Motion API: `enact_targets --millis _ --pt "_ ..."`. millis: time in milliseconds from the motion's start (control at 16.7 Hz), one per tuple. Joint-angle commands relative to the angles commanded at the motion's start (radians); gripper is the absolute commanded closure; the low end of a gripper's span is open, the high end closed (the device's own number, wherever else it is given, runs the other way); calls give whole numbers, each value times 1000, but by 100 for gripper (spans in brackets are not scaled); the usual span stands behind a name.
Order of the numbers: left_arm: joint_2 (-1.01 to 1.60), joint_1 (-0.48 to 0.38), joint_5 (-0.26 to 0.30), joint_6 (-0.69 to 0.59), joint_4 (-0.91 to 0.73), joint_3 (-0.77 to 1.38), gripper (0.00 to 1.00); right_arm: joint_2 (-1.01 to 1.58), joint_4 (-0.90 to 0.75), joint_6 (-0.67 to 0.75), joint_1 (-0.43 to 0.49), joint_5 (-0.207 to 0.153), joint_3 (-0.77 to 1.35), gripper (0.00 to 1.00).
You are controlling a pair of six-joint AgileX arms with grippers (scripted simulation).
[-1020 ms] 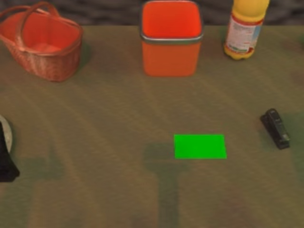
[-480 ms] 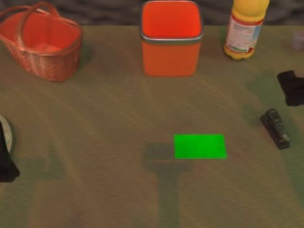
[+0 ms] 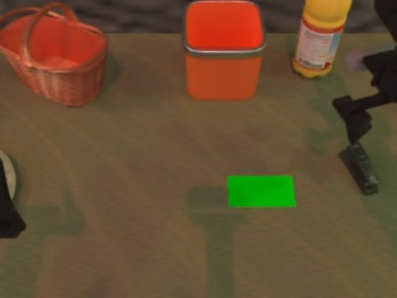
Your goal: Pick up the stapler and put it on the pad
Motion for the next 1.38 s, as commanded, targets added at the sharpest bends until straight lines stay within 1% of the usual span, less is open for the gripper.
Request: enact_targets --millis 420,540,780,900,1200,1380 --pt "0 0 0 0 0 0 0 8 15 -1 -3 0 -11 0" --pt "0 0 0 0 0 0 0 30 72 -2 -1 0 -49 0" --pt "0 0 0 0 0 0 0 97 259 2 1 1 -155 0" --pt "0 0 0 0 0 0 0 125 321 3 2 1 -194 0" --pt "0 0 0 0 0 0 0 135 340 4 3 1 -208 0" --pt "0 0 0 0 0 0 0 135 340 4 3 1 -208 23"
